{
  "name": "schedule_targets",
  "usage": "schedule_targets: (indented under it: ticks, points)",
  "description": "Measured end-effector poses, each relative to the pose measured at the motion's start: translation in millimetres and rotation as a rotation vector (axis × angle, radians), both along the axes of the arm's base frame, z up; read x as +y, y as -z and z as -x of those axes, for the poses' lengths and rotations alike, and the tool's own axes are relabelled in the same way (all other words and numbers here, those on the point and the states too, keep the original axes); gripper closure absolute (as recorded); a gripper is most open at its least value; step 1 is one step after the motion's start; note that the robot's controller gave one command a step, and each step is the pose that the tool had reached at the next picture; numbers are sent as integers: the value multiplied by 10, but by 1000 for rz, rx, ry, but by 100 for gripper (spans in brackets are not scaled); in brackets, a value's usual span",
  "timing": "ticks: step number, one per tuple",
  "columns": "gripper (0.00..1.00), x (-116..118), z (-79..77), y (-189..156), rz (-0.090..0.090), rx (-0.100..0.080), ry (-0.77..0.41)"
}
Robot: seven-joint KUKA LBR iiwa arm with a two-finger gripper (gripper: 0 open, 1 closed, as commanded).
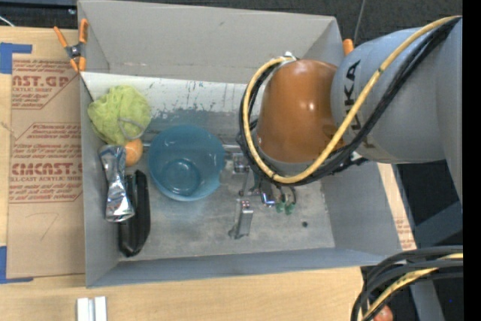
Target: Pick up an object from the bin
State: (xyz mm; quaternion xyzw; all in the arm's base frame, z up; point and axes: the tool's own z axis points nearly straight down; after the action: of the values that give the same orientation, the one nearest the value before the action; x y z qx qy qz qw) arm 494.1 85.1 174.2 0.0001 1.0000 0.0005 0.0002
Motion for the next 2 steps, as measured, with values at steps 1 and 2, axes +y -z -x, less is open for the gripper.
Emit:
schedule_targets:
  ticks: [1,2]
  points:
    - [0,1,0,2,0,0,0]
    - [0,186,57,303,-1,1,41]
